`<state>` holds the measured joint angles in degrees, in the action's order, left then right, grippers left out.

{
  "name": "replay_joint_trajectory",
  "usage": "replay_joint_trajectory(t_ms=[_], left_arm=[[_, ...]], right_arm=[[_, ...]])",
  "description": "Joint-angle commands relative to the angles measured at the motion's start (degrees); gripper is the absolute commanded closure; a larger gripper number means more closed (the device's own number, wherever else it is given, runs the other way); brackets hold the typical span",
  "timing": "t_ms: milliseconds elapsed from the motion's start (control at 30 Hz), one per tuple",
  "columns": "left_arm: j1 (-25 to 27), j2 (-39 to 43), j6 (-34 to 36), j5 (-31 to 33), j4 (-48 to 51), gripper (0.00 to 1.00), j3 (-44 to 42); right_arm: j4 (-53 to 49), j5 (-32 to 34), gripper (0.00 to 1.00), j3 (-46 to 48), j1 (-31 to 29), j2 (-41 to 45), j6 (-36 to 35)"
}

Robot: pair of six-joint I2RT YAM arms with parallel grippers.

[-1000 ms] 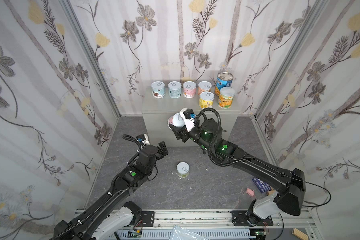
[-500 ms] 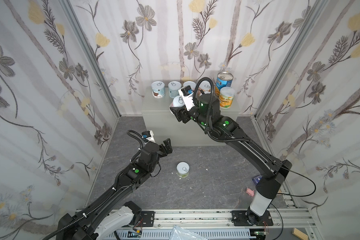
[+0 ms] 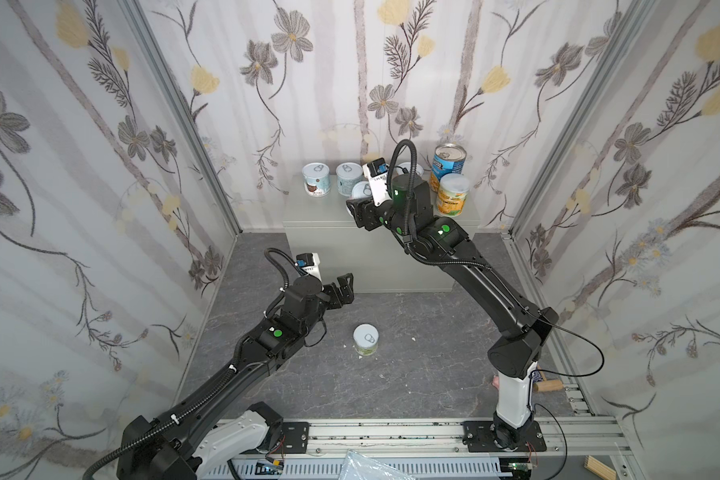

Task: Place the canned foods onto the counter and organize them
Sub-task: 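Carry the pink-labelled can up over the cabinet top with the right gripper, then lower the pink can onto the cabinet top while the left arm rises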

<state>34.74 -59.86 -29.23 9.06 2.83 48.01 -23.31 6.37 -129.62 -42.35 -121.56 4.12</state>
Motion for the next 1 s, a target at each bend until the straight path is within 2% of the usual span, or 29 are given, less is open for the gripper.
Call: replay_joint_trajectory(t_ms=[0,367,967], left_arm=[[-0.07,-1.93,2.15,-2.64,-0.22,0.0,3.36],[-0.13,-3.16,2.01,-2.03,-0.65,0.0,4.02],[-0.11,-4.81,1.41,-2.29,-0.15,0.0,4.91]], right_arm=[[3.19,4.0,0.54,-2.02,0.16,-1.51,1.89],[-0.38,6.58,0.5,-5.74,1.13,-4.78,4.67],[-2.78,7.86,0.33,-7.48,1.47,-6.76,4.84]])
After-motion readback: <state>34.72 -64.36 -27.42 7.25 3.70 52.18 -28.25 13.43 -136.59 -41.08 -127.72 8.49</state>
